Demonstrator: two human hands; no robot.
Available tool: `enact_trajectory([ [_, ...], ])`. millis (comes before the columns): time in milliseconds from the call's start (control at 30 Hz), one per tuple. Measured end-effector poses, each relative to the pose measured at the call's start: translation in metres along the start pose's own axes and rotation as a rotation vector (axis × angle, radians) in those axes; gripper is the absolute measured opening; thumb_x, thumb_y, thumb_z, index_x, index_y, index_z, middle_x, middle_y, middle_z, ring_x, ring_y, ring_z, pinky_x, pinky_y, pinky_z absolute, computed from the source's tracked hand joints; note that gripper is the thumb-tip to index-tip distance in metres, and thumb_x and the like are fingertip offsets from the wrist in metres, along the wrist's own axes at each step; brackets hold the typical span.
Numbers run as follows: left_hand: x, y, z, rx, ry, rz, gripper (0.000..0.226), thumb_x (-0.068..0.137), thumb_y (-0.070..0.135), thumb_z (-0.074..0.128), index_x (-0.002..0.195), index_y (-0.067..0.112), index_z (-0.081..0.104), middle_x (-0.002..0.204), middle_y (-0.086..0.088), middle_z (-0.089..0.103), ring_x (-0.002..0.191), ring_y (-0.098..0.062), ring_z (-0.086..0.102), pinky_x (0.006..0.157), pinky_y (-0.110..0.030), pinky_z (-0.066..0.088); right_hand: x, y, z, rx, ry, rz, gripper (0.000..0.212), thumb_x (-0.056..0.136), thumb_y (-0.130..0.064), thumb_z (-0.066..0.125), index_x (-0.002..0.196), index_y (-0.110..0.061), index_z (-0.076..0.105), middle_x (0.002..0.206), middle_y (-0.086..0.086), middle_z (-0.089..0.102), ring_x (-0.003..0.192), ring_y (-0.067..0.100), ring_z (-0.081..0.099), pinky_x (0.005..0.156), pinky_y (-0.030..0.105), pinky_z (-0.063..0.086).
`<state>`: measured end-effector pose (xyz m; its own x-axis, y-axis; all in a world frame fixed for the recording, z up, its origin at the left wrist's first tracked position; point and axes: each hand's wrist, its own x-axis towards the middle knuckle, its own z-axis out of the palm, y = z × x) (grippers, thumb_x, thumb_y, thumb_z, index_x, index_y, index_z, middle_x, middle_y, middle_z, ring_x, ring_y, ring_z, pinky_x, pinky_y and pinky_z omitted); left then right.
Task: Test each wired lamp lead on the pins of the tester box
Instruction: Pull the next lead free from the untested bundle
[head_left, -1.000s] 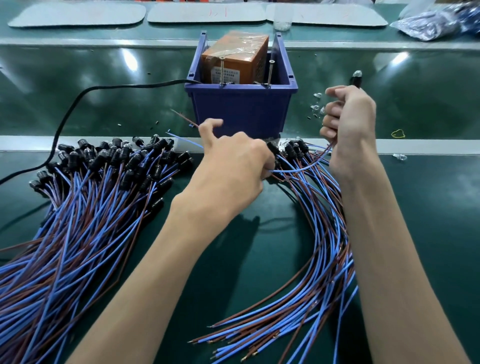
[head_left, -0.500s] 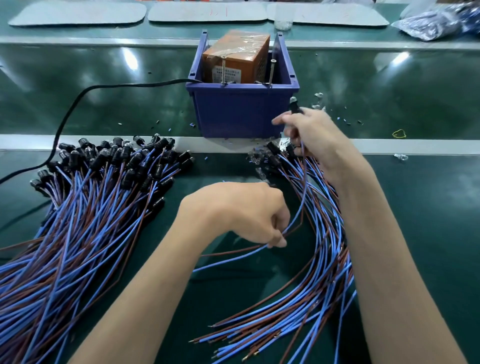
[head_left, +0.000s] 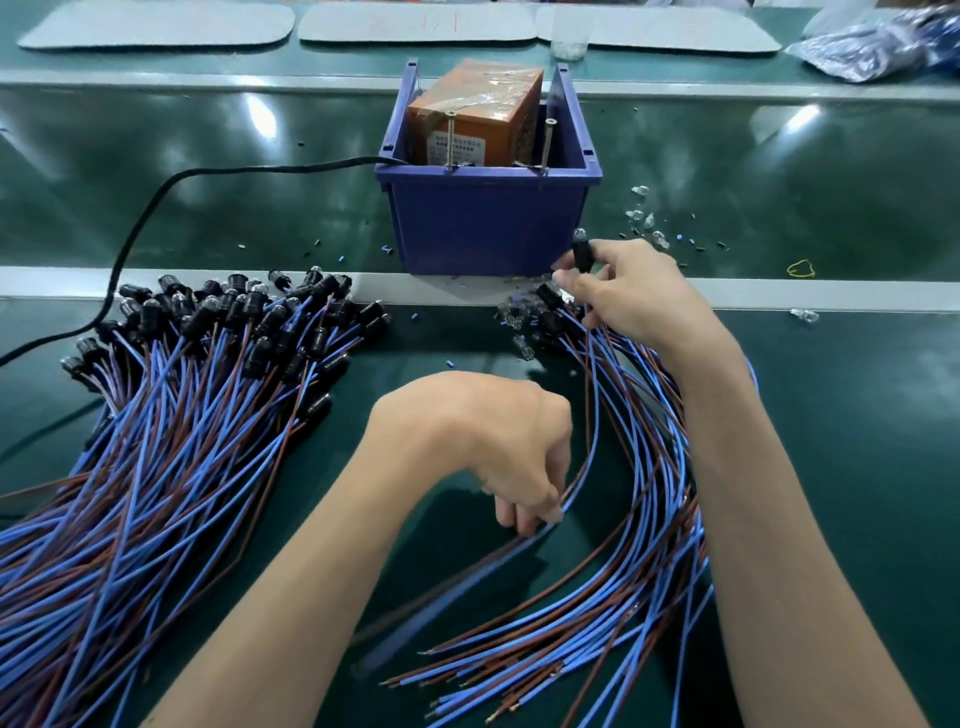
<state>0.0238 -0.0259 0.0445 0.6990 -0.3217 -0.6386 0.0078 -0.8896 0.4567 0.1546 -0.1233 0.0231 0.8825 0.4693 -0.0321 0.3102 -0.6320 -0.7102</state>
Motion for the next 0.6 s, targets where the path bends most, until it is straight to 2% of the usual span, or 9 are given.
enact_trajectory([
  [67, 0.002, 0.005, 0.003, -0.018, -0.017, 0.032, 0.017, 0.090, 0.019, 0.058, 0.090, 0.011, 0.073, 0.070, 0.011, 0.073, 0.062, 0.004, 0.066, 0.076, -0.021, 0.056, 0.000, 0.000, 0.001, 0.002, -0.007, 0.009, 0.012, 0.089, -0.032, 0.063, 0.096, -0.023, 0.068, 0.059, -0.011, 0.055, 0.042, -0.009, 0.053, 0.057, 0.012, 0.038],
  [133, 0.005, 0.010, 0.006, -0.020, -0.012, 0.058, 0.017, 0.091, 0.019, 0.058, 0.089, 0.010, 0.073, 0.073, 0.012, 0.073, 0.062, 0.003, 0.067, 0.075, -0.021, 0.056, -0.001, 0.000, -0.001, -0.015, -0.023, 0.012, 0.015, 0.087, -0.033, 0.066, 0.099, -0.024, 0.068, 0.061, -0.010, 0.060, 0.045, -0.010, 0.053, 0.054, 0.009, 0.037],
  [167, 0.005, 0.011, 0.007, -0.017, -0.006, 0.069, 0.017, 0.091, 0.019, 0.058, 0.088, 0.011, 0.073, 0.073, 0.012, 0.073, 0.063, 0.003, 0.067, 0.075, -0.020, 0.056, -0.001, 0.000, -0.002, -0.028, -0.034, 0.015, 0.017, 0.086, -0.034, 0.068, 0.101, -0.026, 0.068, 0.064, -0.008, 0.063, 0.052, -0.008, 0.055, 0.059, 0.013, 0.039],
  [233, 0.006, 0.012, 0.008, -0.011, 0.007, 0.087, 0.017, 0.091, 0.019, 0.058, 0.086, 0.011, 0.073, 0.073, 0.010, 0.074, 0.064, 0.003, 0.067, 0.073, -0.018, 0.054, -0.002, -0.001, -0.004, -0.046, -0.045, 0.028, 0.021, 0.082, -0.034, 0.071, 0.102, -0.029, 0.067, 0.078, 0.000, 0.069, 0.074, 0.006, 0.060, 0.070, 0.023, 0.043],
  [333, 0.008, 0.015, 0.009, 0.010, 0.038, 0.107, 0.017, 0.092, 0.021, 0.058, 0.089, 0.012, 0.072, 0.075, 0.010, 0.074, 0.065, 0.003, 0.066, 0.069, -0.014, 0.049, -0.005, -0.004, -0.005, -0.073, -0.046, 0.026, 0.018, 0.079, -0.030, 0.075, 0.093, -0.033, 0.064, 0.099, 0.006, 0.068, 0.097, 0.022, 0.060, 0.086, 0.031, 0.048],
  [400, 0.009, 0.018, 0.010, 0.015, 0.057, 0.126, 0.017, 0.092, 0.021, 0.058, 0.089, 0.011, 0.072, 0.075, 0.009, 0.074, 0.068, 0.001, 0.067, 0.070, -0.014, 0.049, -0.006, -0.007, -0.005, -0.100, -0.053, 0.020, 0.019, 0.079, -0.027, 0.076, 0.090, -0.034, 0.061, 0.100, 0.005, 0.068, 0.100, 0.022, 0.060, 0.088, 0.033, 0.049],
  [600, 0.011, 0.032, 0.016, 0.072, 0.098, 0.182, 0.024, 0.090, 0.023, 0.058, 0.072, 0.014, 0.069, 0.075, 0.005, 0.074, 0.071, -0.003, 0.065, 0.075, -0.023, 0.054, -0.007, -0.008, -0.004, -0.137, -0.057, 0.024, 0.019, 0.077, -0.022, 0.076, 0.088, -0.030, 0.062, 0.090, 0.002, 0.064, 0.094, 0.022, 0.060, 0.083, 0.031, 0.048],
])
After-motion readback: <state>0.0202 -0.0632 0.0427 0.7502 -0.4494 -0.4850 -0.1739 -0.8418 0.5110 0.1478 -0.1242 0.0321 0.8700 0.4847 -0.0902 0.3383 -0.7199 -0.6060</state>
